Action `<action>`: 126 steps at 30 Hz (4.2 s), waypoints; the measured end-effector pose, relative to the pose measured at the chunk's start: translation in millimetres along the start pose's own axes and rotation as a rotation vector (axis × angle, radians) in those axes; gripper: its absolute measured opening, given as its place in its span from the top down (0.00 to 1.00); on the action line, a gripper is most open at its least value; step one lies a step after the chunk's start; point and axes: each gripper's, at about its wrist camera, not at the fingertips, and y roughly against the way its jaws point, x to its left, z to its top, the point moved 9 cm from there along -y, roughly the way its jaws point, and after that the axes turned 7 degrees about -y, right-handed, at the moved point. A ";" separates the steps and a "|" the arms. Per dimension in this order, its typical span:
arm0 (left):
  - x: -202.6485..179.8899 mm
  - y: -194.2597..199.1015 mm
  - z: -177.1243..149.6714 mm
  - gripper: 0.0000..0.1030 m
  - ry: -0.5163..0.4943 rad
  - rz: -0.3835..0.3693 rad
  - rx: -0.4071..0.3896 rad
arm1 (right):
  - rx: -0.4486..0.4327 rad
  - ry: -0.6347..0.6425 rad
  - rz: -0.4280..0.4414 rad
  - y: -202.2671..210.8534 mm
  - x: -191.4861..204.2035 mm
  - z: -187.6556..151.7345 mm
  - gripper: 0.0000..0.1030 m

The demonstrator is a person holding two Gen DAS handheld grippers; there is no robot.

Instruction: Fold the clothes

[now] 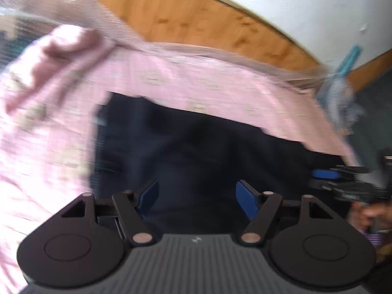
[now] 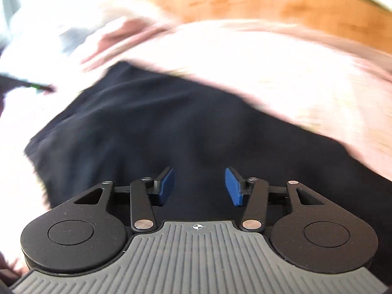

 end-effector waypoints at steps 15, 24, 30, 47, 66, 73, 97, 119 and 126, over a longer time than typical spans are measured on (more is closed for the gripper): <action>-71.1 -5.3 -94.2 0.37 -0.024 0.181 0.187 | 0.028 -0.164 -0.141 90.8 -137.0 -128.7 0.48; -85.5 -33.9 -89.9 0.14 0.093 0.261 0.160 | -0.023 -0.280 -0.309 90.7 -221.8 -157.9 0.37; -85.7 -16.4 -73.9 0.24 0.130 0.164 0.119 | 0.069 -0.306 -0.306 92.8 -240.7 -162.2 0.40; -62.7 -58.6 -74.1 0.09 0.069 0.265 0.182 | -0.005 -0.566 -0.504 90.3 -402.4 -172.0 0.17; -265.2 -164.6 -13.9 0.00 0.246 0.150 0.229 | 0.022 -0.129 -0.188 -3.8 -469.3 -75.5 0.16; -255.2 -148.4 -26.8 0.00 0.315 0.230 0.239 | 0.065 -0.022 -0.150 -3.9 -508.0 -72.1 0.17; -348.5 -153.4 -0.7 0.00 0.142 0.140 0.144 | 0.079 0.076 -0.013 62.0 -424.0 -113.4 0.24; -540.8 -186.2 35.2 0.00 -0.051 -0.199 0.292 | 0.081 -0.334 -0.249 120.1 -472.4 -171.9 0.21; -548.4 -210.3 26.6 0.00 -0.180 -0.128 0.314 | 0.075 -0.296 -0.266 119.7 -470.4 -174.3 0.29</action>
